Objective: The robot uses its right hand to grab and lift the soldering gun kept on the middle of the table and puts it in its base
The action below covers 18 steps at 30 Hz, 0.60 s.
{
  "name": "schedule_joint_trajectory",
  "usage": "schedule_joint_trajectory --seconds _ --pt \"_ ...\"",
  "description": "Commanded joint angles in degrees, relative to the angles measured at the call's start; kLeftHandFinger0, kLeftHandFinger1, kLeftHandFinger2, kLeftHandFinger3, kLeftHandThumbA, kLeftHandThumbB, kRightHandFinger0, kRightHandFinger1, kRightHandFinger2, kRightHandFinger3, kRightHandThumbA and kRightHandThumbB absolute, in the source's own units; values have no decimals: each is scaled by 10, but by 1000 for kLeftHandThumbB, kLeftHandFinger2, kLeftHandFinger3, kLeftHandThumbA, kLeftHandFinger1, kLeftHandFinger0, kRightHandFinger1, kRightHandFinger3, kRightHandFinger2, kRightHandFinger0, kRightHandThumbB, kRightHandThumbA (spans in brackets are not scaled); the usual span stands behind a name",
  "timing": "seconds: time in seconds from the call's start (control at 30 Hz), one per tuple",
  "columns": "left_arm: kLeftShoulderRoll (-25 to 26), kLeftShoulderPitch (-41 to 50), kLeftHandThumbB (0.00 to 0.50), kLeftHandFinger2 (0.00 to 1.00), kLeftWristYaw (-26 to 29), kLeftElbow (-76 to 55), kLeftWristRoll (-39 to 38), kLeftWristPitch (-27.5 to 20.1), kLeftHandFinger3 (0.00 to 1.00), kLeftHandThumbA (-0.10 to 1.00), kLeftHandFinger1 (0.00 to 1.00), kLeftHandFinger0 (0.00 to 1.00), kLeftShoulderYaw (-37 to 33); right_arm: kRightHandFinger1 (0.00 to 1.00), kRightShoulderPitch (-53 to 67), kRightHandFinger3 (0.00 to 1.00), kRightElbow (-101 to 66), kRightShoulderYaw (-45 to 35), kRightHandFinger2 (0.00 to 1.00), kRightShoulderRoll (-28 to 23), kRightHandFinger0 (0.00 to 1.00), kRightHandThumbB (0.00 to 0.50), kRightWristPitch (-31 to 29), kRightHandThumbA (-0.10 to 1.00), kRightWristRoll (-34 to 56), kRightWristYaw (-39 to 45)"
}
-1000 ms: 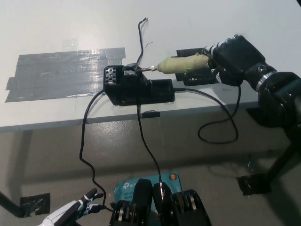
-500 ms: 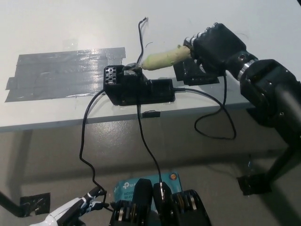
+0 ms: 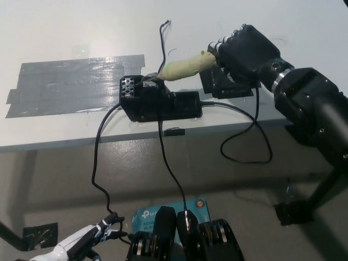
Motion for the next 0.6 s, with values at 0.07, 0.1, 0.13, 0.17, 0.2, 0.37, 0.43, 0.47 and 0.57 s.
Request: schedule_joint_trajectory --seconds 0.07,0.1,0.13,0.17,0.2,0.37,0.43,0.47,0.57 --pt "8 -11 492 895 4 -9 -14 7 1000 1000 1000 1000 -3 17 -31 106 8 17 368 2 0 22 -6 -100 -26 -40" --pt "11 -11 491 882 2 -11 -7 7 1000 1000 1000 1000 -6 13 -30 111 11 25 366 3 0 31 -6 -100 -34 -46" --pt "11 -11 500 881 2 -10 -8 7 1000 1000 1000 1000 -6 6 -31 58 10 28 360 3 0 16 -6 -100 -35 -46" --pt "9 -12 500 870 3 -9 -5 7 1000 1000 1000 1000 -6 4 -31 48 13 31 359 3 0 20 -7 -100 -35 -50" --pt "9 -13 498 870 3 -9 -5 7 1000 1000 1000 1000 -6 0 -32 4 15 32 354 3 0 37 -8 -100 -35 -52" --pt "10 -12 473 878 5 -15 -8 7 1000 1000 1000 1000 -7 6 -41 166 23 40 371 6 0 45 -9 -100 -33 -52" --pt "10 -16 479 882 3 -14 -2 7 1000 1000 1000 1000 -9 0 -44 131 27 41 359 6 0 51 -11 -100 -33 -60" --pt "10 -16 476 882 3 -14 -1 7 1000 1000 1000 1000 -9 0 -45 132 29 41 356 6 0 51 -12 -100 -32 -60" --pt "11 -16 497 860 2 -12 0 7 1000 1000 1000 1000 -8 0 -50 170 36 44 339 -1 0 102 -11 -100 -40 -72"
